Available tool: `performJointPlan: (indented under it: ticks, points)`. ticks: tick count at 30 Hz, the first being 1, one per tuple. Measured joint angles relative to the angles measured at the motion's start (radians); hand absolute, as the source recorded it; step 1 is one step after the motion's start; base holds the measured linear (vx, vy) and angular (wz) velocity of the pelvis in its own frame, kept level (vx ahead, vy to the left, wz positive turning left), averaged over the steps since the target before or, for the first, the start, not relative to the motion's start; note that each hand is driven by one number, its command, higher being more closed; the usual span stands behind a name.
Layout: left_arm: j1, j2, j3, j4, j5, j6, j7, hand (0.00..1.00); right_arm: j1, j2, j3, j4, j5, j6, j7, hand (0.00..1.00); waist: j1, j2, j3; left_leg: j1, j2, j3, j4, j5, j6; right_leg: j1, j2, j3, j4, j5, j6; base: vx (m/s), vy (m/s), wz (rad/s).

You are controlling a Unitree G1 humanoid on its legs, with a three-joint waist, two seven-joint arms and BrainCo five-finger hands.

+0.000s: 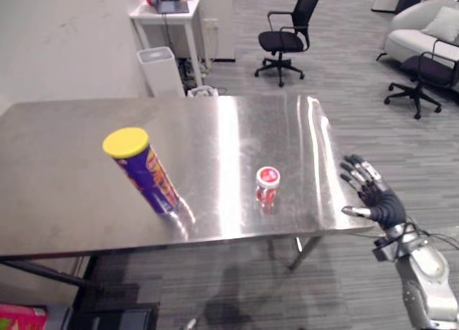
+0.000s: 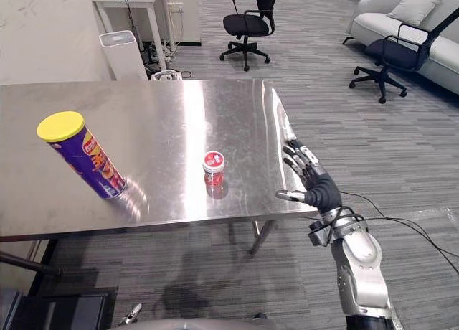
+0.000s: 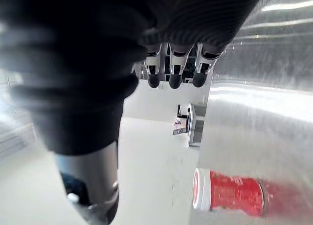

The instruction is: Put the gum and the chips on the shelf.

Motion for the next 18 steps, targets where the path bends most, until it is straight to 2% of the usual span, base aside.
performJointPlan:
  ticks: [7,14,18]
  points:
    - [-0.002,0.001,-0.038,0.007,-0.001,0.002,0.0,0.0,-0.044,-0.047,0.091,0.028,-0.018,0.024,0.0,0.0,0.002,0.019,0.005,-0.04,0.004,-0.036,0.038,0.006,-0.002,-0.002,0.002,-0.028,0.001,-0.017,0.0,-0.05,-0.051,0.15]
    - [-0.01,0.018,-0.072,0.008,-0.005,0.002,-0.001,0.0,-0.11,-0.044,0.155,0.136,-0.019,0.028,-0.022,0.0,0.004,0.015,0.006,-0.047,0.004,-0.065,-0.019,0.059,-0.004,-0.016,0.013,-0.053,0.003,-0.02,-0.006,-0.04,-0.033,0.12]
    - [-0.011,0.025,-0.088,0.009,-0.008,0.003,-0.001,0.0,-0.138,-0.044,0.176,0.165,-0.02,0.028,-0.034,0.0,0.004,0.015,0.006,-0.046,0.004,-0.072,-0.023,0.064,-0.003,-0.016,0.012,-0.058,0.008,-0.02,-0.006,-0.01,-0.014,0.06]
